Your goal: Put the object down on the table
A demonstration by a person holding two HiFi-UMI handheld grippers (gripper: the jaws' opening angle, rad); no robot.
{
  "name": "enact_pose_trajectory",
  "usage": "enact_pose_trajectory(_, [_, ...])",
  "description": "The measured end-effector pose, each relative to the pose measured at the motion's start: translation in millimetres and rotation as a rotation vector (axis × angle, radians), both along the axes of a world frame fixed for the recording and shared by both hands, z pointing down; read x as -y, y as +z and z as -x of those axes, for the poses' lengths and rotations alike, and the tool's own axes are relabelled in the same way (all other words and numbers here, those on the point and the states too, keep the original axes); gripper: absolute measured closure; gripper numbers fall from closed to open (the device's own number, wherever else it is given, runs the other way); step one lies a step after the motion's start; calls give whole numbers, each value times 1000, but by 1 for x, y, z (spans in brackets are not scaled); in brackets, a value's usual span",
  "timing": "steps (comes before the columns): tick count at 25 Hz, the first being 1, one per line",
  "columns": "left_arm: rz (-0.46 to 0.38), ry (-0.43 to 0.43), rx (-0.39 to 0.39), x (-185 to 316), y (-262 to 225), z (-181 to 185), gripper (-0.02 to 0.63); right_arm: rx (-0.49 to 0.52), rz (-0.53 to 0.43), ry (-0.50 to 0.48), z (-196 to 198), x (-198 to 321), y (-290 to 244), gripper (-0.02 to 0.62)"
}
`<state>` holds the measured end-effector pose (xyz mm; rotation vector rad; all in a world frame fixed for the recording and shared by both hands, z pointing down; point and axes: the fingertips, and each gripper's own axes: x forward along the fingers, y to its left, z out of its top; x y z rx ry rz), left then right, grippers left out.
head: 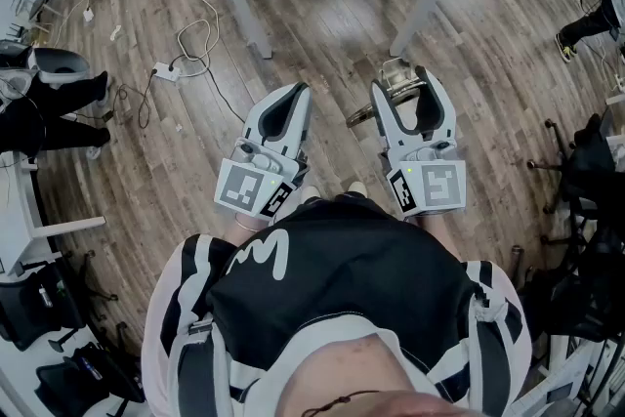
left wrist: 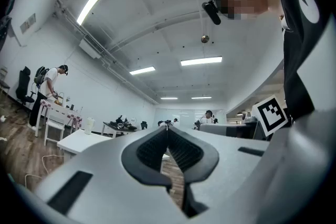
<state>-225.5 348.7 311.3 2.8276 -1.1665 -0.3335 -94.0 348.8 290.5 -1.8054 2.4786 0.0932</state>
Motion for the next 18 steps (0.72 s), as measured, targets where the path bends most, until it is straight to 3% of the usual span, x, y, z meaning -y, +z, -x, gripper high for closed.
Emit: enact_pose_trajectory(18, [-17,18,6,-7,-4,10,595,13,6,27,9,-6,2,293])
